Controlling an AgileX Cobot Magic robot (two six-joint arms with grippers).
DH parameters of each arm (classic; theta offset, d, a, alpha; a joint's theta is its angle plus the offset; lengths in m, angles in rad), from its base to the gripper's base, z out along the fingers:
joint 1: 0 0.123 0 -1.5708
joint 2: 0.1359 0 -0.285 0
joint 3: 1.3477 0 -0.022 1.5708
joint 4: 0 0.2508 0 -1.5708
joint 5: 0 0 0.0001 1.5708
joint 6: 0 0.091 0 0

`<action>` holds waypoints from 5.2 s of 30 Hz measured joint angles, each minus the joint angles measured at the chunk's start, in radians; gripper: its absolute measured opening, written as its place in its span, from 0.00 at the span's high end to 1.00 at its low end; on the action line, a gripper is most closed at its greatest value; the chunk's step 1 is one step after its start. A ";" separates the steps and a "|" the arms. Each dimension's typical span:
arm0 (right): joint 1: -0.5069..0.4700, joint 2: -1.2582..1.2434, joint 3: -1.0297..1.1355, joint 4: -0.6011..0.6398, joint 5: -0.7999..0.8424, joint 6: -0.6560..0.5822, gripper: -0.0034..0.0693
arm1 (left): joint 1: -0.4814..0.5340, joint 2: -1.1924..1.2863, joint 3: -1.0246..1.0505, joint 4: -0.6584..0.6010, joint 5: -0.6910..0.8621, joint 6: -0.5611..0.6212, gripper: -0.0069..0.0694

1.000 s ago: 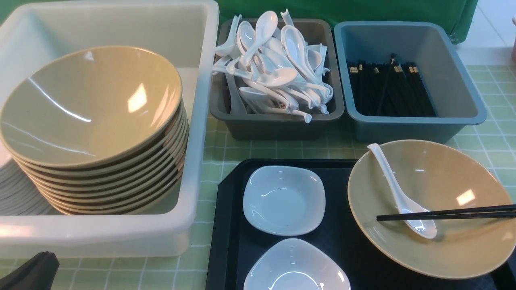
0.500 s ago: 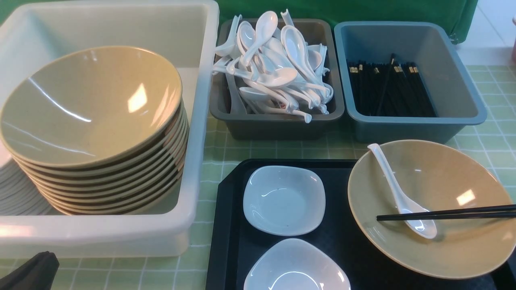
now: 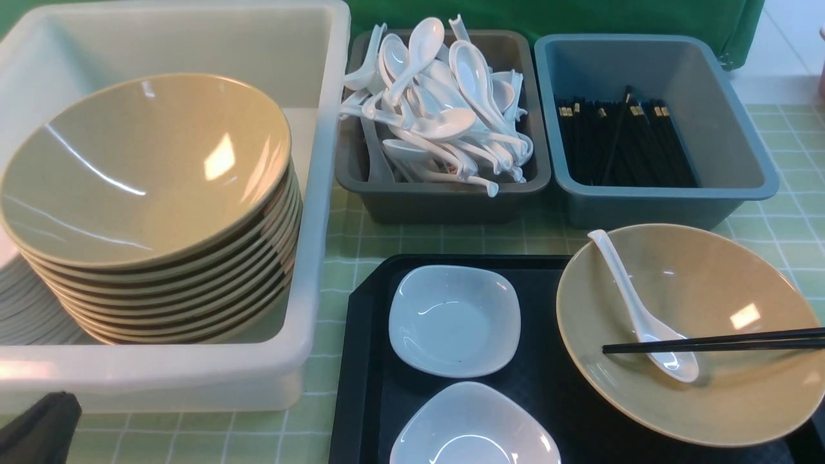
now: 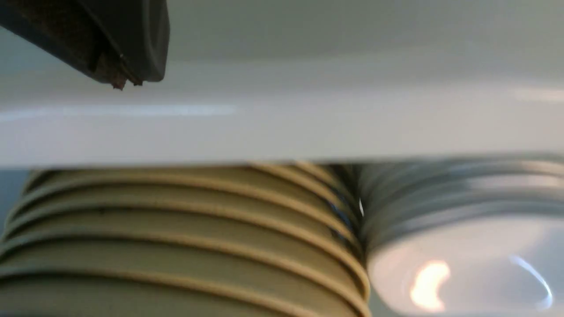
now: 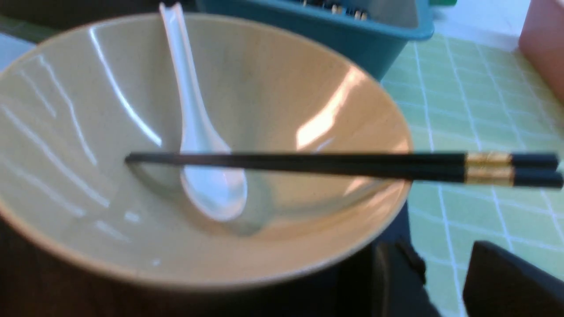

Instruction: On green table put chopsticks spoon bowls plates into blue grey white boxes.

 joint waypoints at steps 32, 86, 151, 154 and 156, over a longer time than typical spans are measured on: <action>0.000 0.205 -0.427 0.005 -0.386 0.518 0.63 | 0.000 0.187 -0.386 -0.170 -0.375 -0.284 0.91; 0.232 1.722 -1.182 -0.198 0.884 -0.625 0.79 | -0.287 0.841 -0.699 -0.777 0.483 0.488 0.91; -0.119 2.046 -1.826 0.624 0.505 -0.308 0.29 | -0.288 1.245 -1.220 -0.893 0.650 0.849 0.91; -0.117 1.915 -1.756 0.582 0.555 -0.409 0.26 | -0.288 1.210 -1.227 -0.834 0.679 0.793 0.91; -0.103 1.834 -1.674 0.578 0.568 -0.461 0.26 | -0.288 1.190 -1.227 -0.795 0.706 0.748 0.91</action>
